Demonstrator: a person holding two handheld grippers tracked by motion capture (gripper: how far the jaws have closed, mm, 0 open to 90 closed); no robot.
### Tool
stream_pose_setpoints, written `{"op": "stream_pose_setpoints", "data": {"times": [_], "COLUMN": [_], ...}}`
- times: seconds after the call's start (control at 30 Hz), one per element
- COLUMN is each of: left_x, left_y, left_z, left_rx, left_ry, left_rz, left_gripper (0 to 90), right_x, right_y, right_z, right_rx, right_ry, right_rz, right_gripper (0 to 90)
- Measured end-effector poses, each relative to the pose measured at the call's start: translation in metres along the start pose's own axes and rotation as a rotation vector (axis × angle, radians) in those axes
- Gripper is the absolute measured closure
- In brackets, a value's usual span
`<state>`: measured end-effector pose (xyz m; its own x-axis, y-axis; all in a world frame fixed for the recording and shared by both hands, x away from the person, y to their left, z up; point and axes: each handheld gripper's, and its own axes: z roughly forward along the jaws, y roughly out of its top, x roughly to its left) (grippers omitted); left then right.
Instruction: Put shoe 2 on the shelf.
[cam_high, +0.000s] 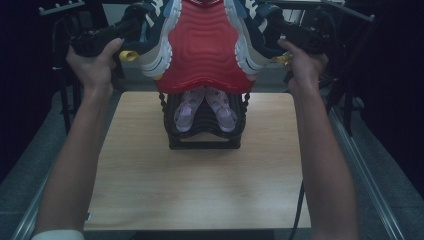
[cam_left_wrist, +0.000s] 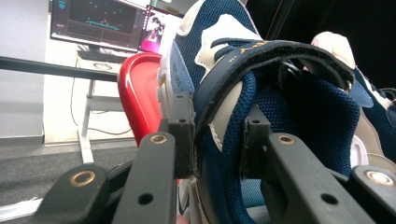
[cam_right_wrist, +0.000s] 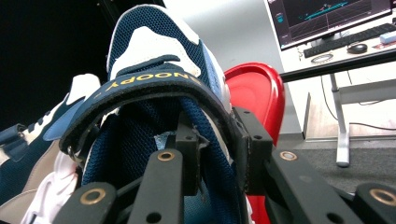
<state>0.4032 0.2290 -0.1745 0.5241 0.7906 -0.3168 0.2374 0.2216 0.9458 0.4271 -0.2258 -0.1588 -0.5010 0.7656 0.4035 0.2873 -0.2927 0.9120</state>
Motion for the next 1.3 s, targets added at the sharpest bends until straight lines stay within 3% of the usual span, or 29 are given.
{"op": "stream_pose_setpoints", "data": {"times": [0.27, 0.37, 0.53, 0.7, 0.93, 1.13, 1.23, 1.3], "left_x": [-0.009, -0.012, -0.014, -0.013, -0.020, -0.018, -0.016, -0.016], "left_y": [0.002, 0.001, -0.006, -0.009, -0.017, -0.025, -0.027, -0.027], "left_z": [0.018, 0.025, 0.037, 0.043, 0.061, 0.071, 0.075, 0.074], "left_rx": [0.014, 0.020, 0.044, 0.045, 0.084, 0.125, 0.143, 0.139], "left_ry": [0.002, 0.000, 0.034, 0.035, 0.062, 0.069, 0.037, 0.023], "left_rz": [0.022, 0.025, 0.059, 0.056, 0.100, 0.120, 0.118, 0.109], "left_gripper": [72.3, 72.4, 72.3, 72.1, 71.8, 66.3, 59.7, 57.2], "right_x": [0.007, 0.011, 0.011, 0.012, 0.019, 0.023, 0.025, 0.023], "right_y": [0.001, -0.001, -0.008, -0.017, -0.020, -0.025, -0.025, -0.025], "right_z": [0.025, 0.033, 0.045, 0.057, 0.065, 0.075, 0.075, 0.074], "right_rx": [0.032, 0.044, 0.055, 0.084, 0.082, 0.113, 0.116, 0.124], "right_ry": [-0.021, -0.046, -0.067, -0.130, -0.142, -0.074, -0.074, -0.049], "right_rz": [0.004, -0.023, -0.020, -0.058, -0.057, -0.042, -0.057, -0.054], "right_gripper": [73.7, 73.6, 73.5, 72.1, 67.1, 51.9, 47.5, 44.2]}}
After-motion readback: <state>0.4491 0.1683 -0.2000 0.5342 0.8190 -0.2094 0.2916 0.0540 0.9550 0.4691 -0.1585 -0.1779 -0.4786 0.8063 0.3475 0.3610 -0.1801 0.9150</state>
